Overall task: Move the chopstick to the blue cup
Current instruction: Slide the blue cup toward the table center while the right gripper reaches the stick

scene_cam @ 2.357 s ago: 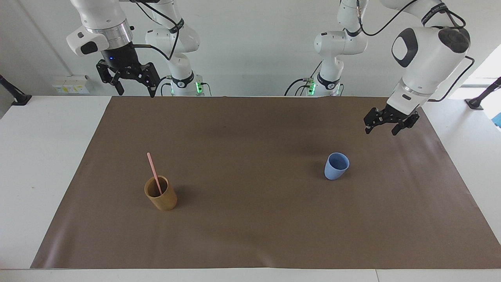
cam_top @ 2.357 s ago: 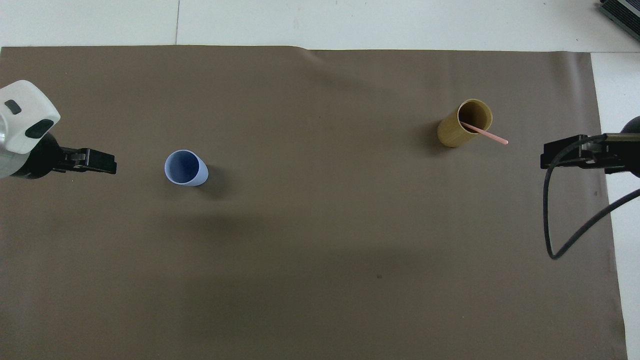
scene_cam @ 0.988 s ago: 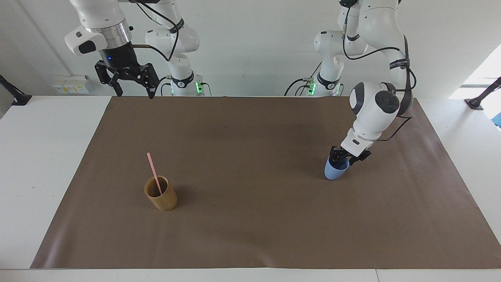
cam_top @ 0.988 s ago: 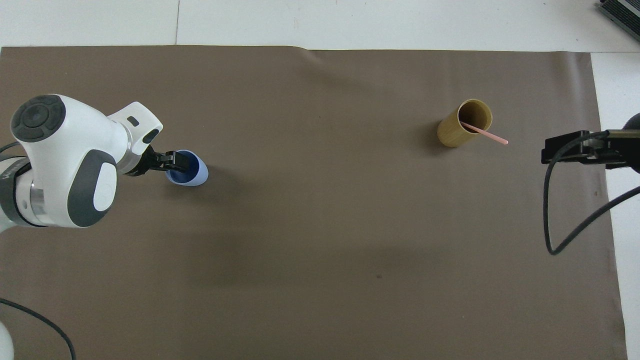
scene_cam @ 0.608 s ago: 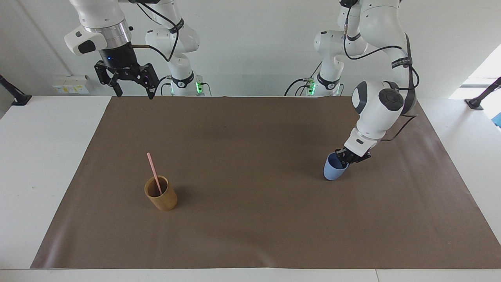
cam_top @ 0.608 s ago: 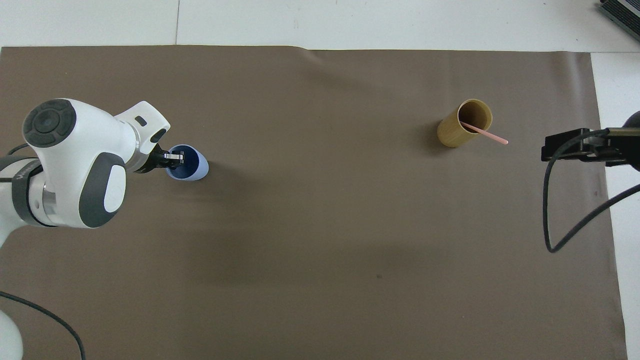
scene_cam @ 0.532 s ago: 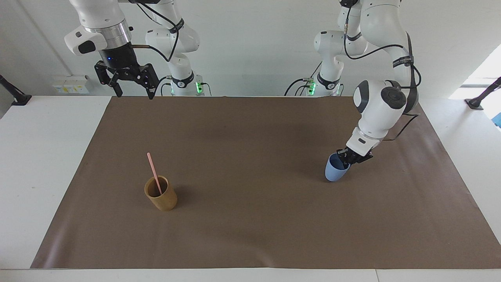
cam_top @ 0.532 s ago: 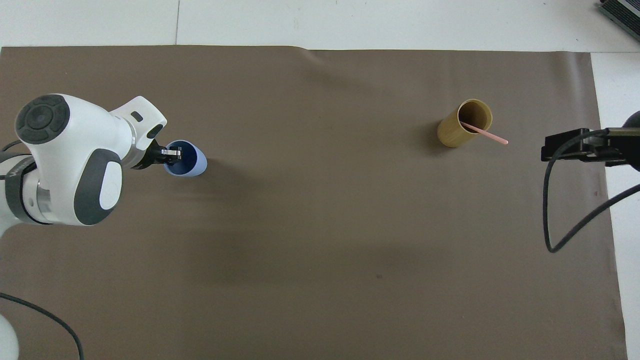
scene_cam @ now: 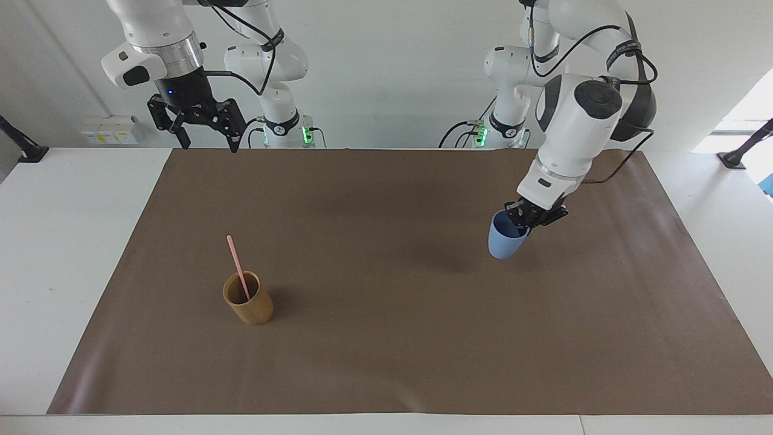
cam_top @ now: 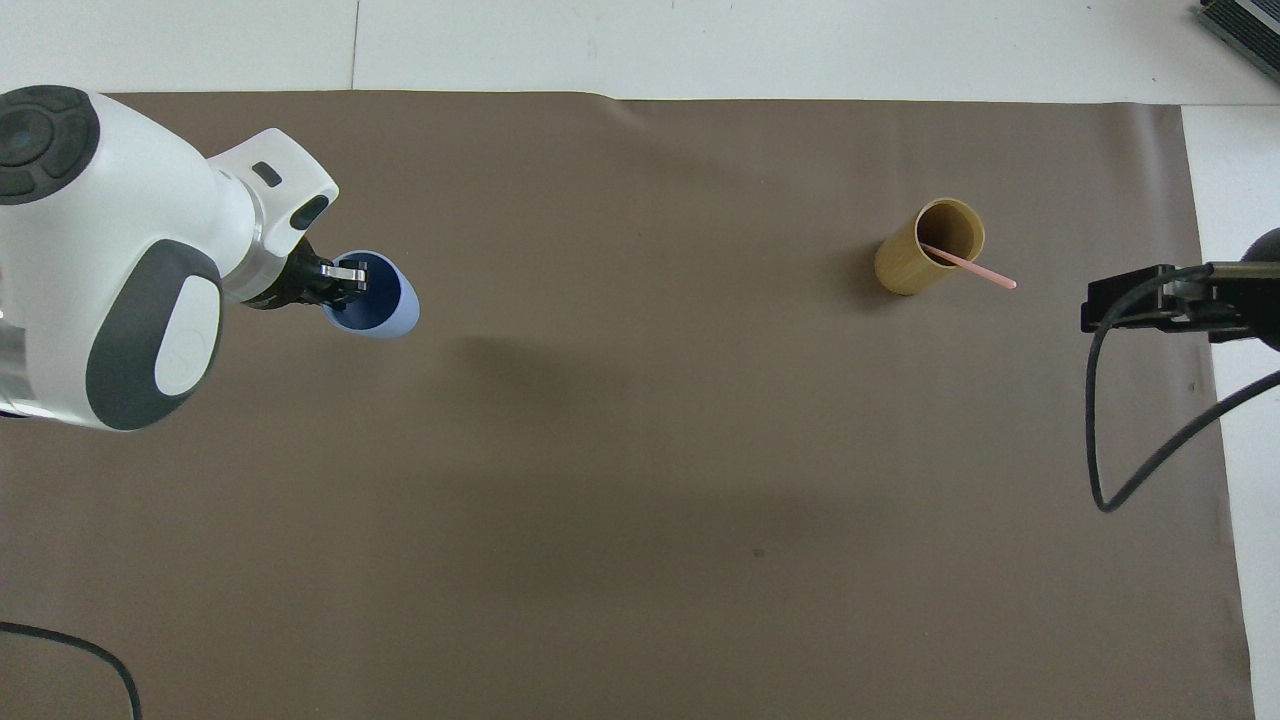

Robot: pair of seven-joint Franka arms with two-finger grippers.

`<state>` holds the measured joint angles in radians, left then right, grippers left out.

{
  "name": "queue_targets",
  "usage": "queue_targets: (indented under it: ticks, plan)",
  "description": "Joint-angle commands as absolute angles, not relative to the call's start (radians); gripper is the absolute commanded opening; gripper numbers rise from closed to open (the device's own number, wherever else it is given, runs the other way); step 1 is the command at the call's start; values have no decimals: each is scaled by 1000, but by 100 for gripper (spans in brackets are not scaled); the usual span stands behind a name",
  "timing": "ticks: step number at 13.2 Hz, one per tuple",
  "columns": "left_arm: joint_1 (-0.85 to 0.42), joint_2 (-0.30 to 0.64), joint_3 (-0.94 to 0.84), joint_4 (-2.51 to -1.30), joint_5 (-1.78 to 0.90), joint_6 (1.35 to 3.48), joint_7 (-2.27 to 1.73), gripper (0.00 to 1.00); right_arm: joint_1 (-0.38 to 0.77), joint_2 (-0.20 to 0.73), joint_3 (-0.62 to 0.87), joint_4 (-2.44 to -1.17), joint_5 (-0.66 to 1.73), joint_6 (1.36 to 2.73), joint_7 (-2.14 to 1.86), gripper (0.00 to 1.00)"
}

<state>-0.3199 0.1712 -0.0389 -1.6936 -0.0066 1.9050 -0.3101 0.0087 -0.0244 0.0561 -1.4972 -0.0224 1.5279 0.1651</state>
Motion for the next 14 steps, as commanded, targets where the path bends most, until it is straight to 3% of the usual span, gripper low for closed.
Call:
queue_targets:
  ticks: [1,7,14]
  plan:
    - [-423,179,-25,-1675,8,1897,-432,0,-12,-29,63,-1508,-17,1531,132,100]
    - [-613,302,-26,-1643,-11,2038,-650,0,-14,-15,63,-1517,-15,1586,130,100]
    - [-658,376,-32,-1632,-41,2163,-666,0,-12,47,63,-1522,-15,1657,117,100]
